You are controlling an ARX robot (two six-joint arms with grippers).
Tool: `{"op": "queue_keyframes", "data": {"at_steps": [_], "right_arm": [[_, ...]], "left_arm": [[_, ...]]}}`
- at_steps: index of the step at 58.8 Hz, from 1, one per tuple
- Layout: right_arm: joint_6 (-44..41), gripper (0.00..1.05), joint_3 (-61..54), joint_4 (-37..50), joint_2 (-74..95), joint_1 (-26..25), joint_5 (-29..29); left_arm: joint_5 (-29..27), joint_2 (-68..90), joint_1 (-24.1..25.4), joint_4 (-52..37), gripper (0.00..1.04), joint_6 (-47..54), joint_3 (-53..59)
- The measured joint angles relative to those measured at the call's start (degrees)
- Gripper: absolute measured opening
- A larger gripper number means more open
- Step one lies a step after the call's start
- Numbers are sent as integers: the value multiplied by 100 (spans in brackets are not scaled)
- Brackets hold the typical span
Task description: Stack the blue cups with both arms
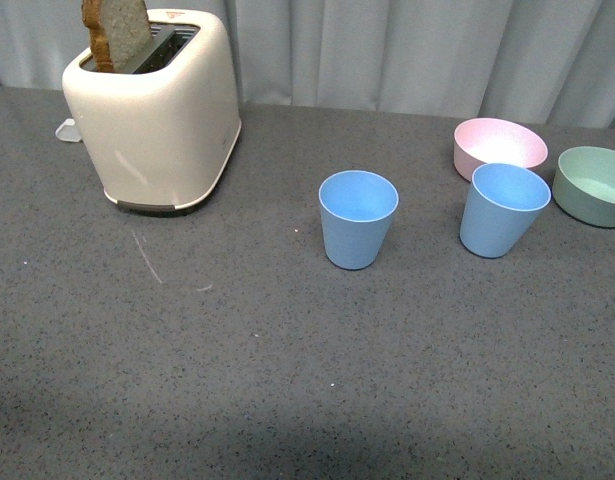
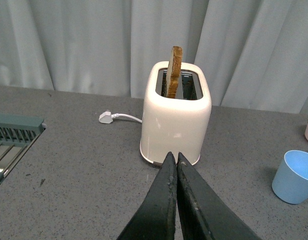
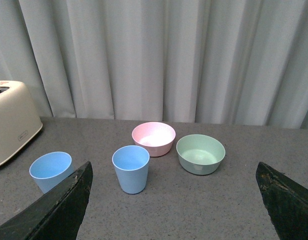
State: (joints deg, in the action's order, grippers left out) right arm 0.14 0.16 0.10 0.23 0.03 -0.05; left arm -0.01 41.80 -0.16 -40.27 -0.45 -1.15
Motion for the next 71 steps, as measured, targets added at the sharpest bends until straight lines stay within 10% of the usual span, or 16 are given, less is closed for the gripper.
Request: {"op": "queue_keyframes", "data": {"at_steps": [71], "right_arm": [[0,95,0,0,0,0,0]], "left_arm": [[2,-4144,2,4004,4,2,4]]}}
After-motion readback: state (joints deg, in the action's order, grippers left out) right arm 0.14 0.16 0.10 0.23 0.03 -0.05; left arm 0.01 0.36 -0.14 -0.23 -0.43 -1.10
